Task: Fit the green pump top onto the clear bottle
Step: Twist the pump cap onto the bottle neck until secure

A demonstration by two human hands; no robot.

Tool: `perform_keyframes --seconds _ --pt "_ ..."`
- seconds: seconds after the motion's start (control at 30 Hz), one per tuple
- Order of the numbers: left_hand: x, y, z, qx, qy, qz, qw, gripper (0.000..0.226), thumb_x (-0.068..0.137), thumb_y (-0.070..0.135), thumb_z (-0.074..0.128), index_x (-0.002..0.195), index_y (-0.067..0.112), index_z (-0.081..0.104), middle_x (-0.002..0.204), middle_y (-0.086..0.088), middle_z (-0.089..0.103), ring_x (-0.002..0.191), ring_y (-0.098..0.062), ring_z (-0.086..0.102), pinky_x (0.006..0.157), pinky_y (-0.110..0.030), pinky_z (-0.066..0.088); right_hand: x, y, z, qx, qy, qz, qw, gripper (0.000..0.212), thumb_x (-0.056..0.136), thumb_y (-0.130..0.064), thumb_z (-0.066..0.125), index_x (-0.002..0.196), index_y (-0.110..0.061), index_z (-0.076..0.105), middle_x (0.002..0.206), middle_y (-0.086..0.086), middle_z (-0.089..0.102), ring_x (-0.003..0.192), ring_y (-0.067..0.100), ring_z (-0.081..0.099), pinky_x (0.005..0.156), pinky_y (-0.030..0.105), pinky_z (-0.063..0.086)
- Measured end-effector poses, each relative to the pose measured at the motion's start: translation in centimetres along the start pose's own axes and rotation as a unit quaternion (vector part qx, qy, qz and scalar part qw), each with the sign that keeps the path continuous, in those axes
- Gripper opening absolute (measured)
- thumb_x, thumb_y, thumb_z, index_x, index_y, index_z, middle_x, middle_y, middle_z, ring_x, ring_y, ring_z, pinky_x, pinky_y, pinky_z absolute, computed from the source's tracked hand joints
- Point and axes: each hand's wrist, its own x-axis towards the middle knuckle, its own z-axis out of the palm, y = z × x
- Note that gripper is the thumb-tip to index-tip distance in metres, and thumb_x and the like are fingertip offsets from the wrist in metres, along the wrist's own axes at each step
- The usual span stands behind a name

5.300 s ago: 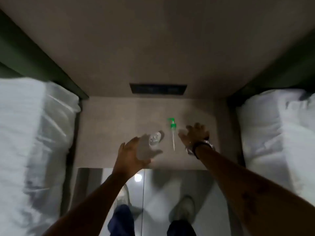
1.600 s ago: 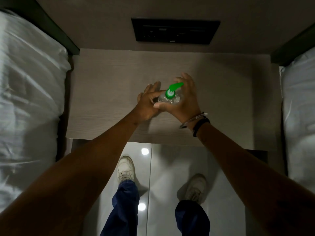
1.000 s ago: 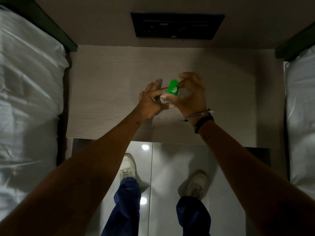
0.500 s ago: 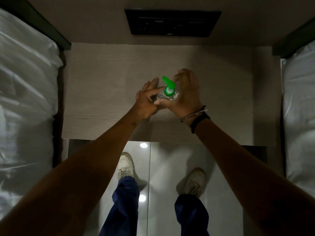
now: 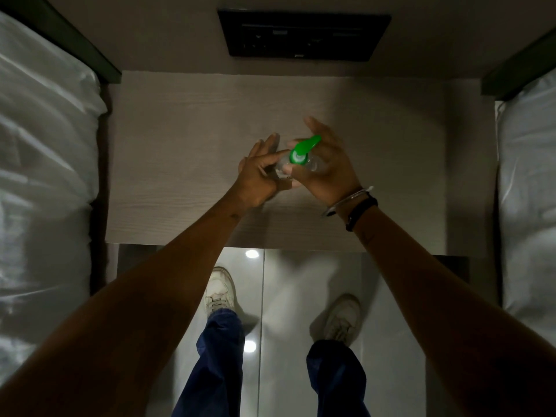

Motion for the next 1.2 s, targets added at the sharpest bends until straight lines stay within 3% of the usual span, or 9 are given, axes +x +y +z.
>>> perform_keyframes --seconds 0.17,0.33,0.47,0.53,0.67,0.77,0.9,1.03,1.2 --pt "-0.2 0.5 -0.2 -0.033 -0.018 -0.020 0.999 0.067 0.054 0.072 0.065 0.115 0.068 0.038 0.158 -0.007 0.025 0.149 -0.027 0.012 0.119 -0.062 0.007 -0.1 -0.6 -0.2 -0.097 0.080 -0.009 0.992 0.056 0.053 -0.045 0.088 0.092 -0.010 0.067 0.136 0.010 0.055 0.135 0.031 0.037 0.104 0.059 0.030" --pt "-0.4 0.7 -0.3 -0.036 -0.018 -0.010 0.999 0.079 0.055 0.075 0.064 0.125 0.045 0.043 0.157 -0.010 0.026 0.149 -0.031 0.013 0.118 -0.063 0.008 -1.1 -0.1 0.3 -0.112 0.023 -0.030 0.993 0.074 0.067 -0.060 0.067 0.128 -0.021 0.052 0.156 0.015 0.023 0.143 0.036 0.015 0.107 0.071 0.017" --pt "-0.4 1.4 -0.4 -0.041 -0.021 -0.025 0.999 0.065 0.047 0.090 0.056 0.108 0.071 0.043 0.157 -0.009 0.026 0.149 -0.029 0.013 0.119 -0.063 0.008 -0.7 0.2 -0.5 -0.136 0.041 -0.048 0.989 0.030 0.069 -0.041 0.074 0.091 -0.021 0.069 0.148 0.010 0.042 0.140 0.037 0.026 0.101 0.071 0.025" --pt "-0.5 1.8 -0.4 -0.059 -0.005 -0.035 0.998 0.062 0.052 0.083 0.061 0.109 0.073 0.039 0.157 -0.011 0.028 0.148 -0.031 0.016 0.118 -0.062 0.012 -0.3 -0.1 -0.4 -0.167 0.080 -0.045 0.982 0.040 0.062 -0.053 0.074 0.079 -0.017 0.067 0.140 0.009 0.051 0.136 0.035 0.035 0.098 0.065 0.032" --pt "-0.7 2.5 -0.4 -0.059 0.001 -0.050 0.997 0.078 0.059 0.058 0.065 0.127 0.039 0.033 0.156 -0.015 0.028 0.147 -0.034 0.016 0.118 -0.061 0.014 -0.4 -0.3 0.0 -0.139 0.055 -0.019 0.989 0.074 0.058 -0.067 0.068 0.112 -0.018 0.059 0.150 0.014 0.034 0.140 0.034 0.027 0.106 0.062 0.028" --pt "-0.7 2.2 -0.3 -0.053 0.005 -0.037 0.998 0.082 0.050 0.069 0.072 0.124 0.044 0.045 0.155 -0.013 0.030 0.147 -0.033 0.017 0.117 -0.064 0.013 -0.5 0.4 -0.6 -0.121 0.013 -0.040 0.992 0.055 0.068 -0.057 0.061 0.108 -0.020 0.066 0.148 0.012 0.040 0.139 0.036 0.027 0.104 0.064 0.027" --pt "-0.6 2.0 0.0 -0.032 -0.001 -0.045 0.998 0.073 0.055 0.070 0.069 0.122 0.046 0.052 0.157 -0.009 0.027 0.148 -0.030 0.016 0.119 -0.061 0.012 -0.4 -0.4 -0.2 -0.124 0.098 -0.026 0.987 0.052 0.057 -0.045 0.085 0.090 -0.011 0.066 0.128 0.009 0.060 0.129 0.032 0.044 0.099 0.051 0.034" --pt "-0.8 2.7 -0.1 -0.022 0.003 -0.059 0.998 0.068 0.067 0.043 0.077 0.127 0.043 0.044 0.158 -0.013 0.024 0.148 -0.032 0.012 0.119 -0.061 0.010 -0.2 -0.4 0.3 -0.104 0.035 0.015 0.994 0.072 0.065 -0.062 0.070 0.122 -0.020 0.055 0.154 0.011 0.030 0.141 0.028 0.026 0.111 0.050 0.024" --pt "-1.1 3.5 -0.8 -0.005 -0.002 -0.033 0.999 0.076 0.053 0.069 0.069 0.120 0.046 0.043 0.157 -0.016 0.020 0.148 -0.038 0.009 0.118 -0.065 0.006 -0.5 -0.2 -0.6 -0.111 0.054 -0.045 0.991 0.042 0.069 -0.053 0.066 0.085 -0.014 0.070 0.140 0.014 0.051 0.134 0.037 0.036 0.102 0.060 0.033"
